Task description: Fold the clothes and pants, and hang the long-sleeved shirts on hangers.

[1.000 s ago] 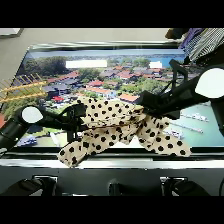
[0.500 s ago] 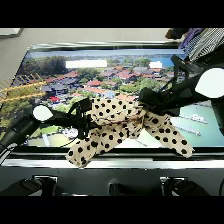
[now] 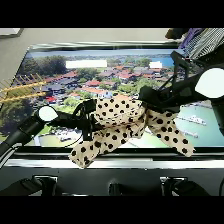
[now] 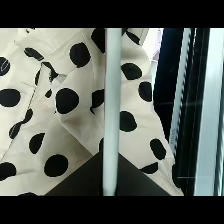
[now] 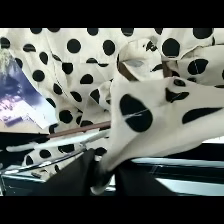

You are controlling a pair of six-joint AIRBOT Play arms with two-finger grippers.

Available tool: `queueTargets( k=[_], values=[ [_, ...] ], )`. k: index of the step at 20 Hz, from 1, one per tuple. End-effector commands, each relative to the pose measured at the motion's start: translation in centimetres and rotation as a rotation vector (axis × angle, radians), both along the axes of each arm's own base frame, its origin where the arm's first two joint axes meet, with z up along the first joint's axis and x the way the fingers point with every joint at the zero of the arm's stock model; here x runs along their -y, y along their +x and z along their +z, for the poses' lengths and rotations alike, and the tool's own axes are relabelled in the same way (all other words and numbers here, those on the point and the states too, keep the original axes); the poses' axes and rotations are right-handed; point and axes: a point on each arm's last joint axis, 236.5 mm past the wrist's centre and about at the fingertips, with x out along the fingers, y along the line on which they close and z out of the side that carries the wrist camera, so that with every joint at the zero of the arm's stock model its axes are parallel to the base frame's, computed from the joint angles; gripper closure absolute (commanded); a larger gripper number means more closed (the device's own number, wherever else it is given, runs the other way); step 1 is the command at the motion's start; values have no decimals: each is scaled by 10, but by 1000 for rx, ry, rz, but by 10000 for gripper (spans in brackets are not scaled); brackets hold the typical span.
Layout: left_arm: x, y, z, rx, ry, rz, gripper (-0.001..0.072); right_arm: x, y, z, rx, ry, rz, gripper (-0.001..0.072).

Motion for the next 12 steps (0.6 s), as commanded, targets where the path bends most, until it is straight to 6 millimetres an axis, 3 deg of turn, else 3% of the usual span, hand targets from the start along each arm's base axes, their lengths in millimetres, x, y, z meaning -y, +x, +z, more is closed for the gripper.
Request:
queueTargets(
  k=[1,2,3,5,7,10,12],
  values=[
    [5,-1,2,-14,-23,3,686,11,-17,-8,-53,-70,64,379],
    [5,-1,2,-14,-23,3,686,18,-21,-10,-62,-97,58,260],
    [5,-1,2,-14,-23,3,685,25,-21,-7,-47,-118,47,218],
    [5,-1,2,-12,-23,1,686,34,-18,4,14,-129,22,200],
    [5,-1,2,-12,-23,1,686,42,-13,19,95,-134,-7,77],
    [5,0,2,-9,-23,4,686,64,-8,38,194,-178,-65,44],
    [5,1,2,-8,-23,6,685,103,-8,39,194,-264,-157,18]
  ],
)
